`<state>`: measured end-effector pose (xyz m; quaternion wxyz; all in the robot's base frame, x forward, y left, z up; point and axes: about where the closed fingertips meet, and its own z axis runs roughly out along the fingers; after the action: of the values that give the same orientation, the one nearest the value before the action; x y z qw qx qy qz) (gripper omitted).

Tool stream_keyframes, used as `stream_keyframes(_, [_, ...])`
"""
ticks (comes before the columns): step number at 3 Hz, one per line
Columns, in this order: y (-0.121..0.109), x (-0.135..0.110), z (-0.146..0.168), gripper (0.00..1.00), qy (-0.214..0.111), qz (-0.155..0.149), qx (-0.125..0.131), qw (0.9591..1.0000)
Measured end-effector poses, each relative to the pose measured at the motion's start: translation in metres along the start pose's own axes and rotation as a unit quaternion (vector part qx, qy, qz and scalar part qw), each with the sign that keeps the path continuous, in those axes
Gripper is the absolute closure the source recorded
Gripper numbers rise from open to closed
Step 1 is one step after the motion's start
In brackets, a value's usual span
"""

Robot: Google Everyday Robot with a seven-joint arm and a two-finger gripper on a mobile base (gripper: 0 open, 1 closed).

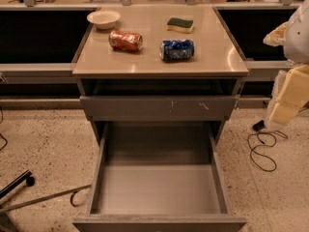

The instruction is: Place pepsi can into middle drawer

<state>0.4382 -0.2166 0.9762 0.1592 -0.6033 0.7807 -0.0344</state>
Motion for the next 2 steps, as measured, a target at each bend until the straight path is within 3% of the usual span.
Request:
stream_keyframes(1, [-0.001, 0.0, 0.0, 0.0, -0.001, 0.0, 0.001, 1.0])
stream_keyframes(2, [-0.022, -0.012, 0.013, 0.0, -0.011, -0.025, -0.006, 0.9996])
